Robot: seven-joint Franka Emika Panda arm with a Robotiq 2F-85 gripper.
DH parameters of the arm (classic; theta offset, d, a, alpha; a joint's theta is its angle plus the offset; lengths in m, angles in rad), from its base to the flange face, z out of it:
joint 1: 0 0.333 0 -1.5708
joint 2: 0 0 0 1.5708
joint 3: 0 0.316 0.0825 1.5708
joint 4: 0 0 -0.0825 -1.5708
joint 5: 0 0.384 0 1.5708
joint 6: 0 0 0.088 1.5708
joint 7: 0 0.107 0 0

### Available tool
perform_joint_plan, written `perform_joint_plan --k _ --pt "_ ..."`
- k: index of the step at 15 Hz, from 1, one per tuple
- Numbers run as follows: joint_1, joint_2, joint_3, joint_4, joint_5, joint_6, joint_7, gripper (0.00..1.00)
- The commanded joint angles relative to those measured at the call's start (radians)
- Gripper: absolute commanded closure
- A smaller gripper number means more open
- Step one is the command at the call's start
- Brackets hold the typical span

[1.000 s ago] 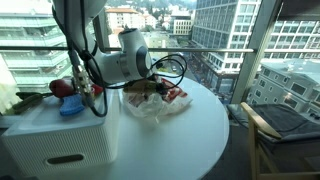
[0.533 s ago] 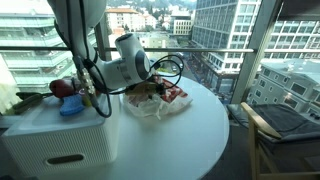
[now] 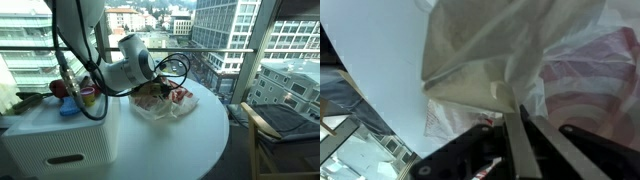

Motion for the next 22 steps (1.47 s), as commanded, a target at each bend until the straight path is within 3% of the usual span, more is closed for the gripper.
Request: perform_joint_plan --k 1,5,11,13,15,18,19,20,22 --pt "0.104 -0.038 -0.117 -0.039 -0.018 -0.103 0.074 0.92" --pt "0.172 -0.114 -0.186 -0.092 -0.096 -0.281 0.108 0.90" --pt "0.116 -0.368 -0.105 -0.226 -0.281 -0.590 0.115 0.90" --pt "0.054 -0.449 -0.039 -0.267 -0.344 -0.697 0.126 0.88" --pt "-0.050 -0.518 0.064 -0.313 -0.380 -0.795 0.120 0.91" --pt "-0.228 -0.585 0.227 -0.377 -0.330 -0.846 0.082 0.92" --pt "-0.274 -0.601 0.265 -0.398 -0.318 -0.836 0.075 0.67" --pt "-0.316 -0.613 0.296 -0.414 -0.301 -0.816 0.067 0.65" --pt "-0.383 -0.630 0.342 -0.442 -0.287 -0.730 0.059 0.52"
